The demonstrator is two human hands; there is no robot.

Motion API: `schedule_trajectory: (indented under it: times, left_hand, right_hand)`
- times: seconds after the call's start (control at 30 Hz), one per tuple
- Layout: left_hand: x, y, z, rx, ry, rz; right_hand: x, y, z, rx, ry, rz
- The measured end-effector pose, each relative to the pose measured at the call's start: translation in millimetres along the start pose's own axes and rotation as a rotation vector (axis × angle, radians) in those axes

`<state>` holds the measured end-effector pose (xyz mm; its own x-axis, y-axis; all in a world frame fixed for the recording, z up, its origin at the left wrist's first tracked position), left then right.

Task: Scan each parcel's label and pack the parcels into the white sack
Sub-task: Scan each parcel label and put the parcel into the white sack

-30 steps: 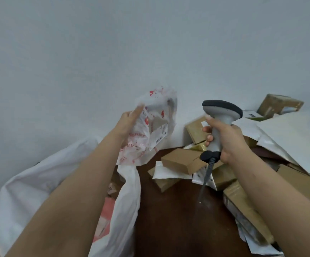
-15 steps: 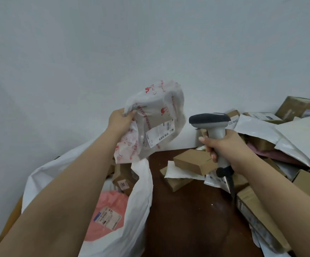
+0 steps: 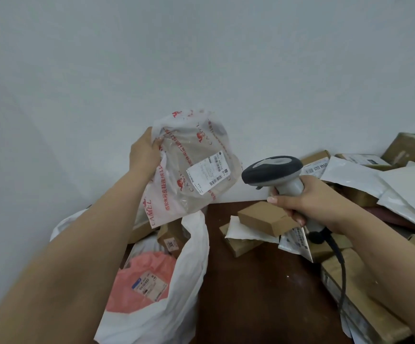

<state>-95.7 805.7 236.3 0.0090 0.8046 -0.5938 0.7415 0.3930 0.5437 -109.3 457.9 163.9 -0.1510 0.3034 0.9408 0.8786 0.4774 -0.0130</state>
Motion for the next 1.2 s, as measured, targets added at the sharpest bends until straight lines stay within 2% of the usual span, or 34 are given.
schedule_trajectory:
  times: [0.53,0.97,1.2]
  left_hand:
    - [18.9,-10.3,-40.1,-0.050,0.091,0.044]
    - [48.8,-22.4,-74.0,-0.089,0.150,-0.014]
    - [84.4,-43.6,-136.7,-0.193,0.454,-0.093]
  right_hand:
    - [10.2,4.4,18.8,0.083,0.014,-0.063]
    - [24.5,12.5,56.9,0.152,0.046,-0.027]
    - [28.9,31.7,107.2,0.211,0.094,0.001]
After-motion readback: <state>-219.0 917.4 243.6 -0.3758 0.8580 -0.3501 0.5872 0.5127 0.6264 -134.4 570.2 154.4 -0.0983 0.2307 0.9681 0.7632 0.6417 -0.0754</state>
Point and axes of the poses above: each hand's wrist, its own y-axis towards the middle knuckle, its own z-axis out of the palm, x = y × z, the point moved 7 cm from there along y, towards the middle knuckle, and after that the axes turned 3 degrees about z, right-handed, at the moved point
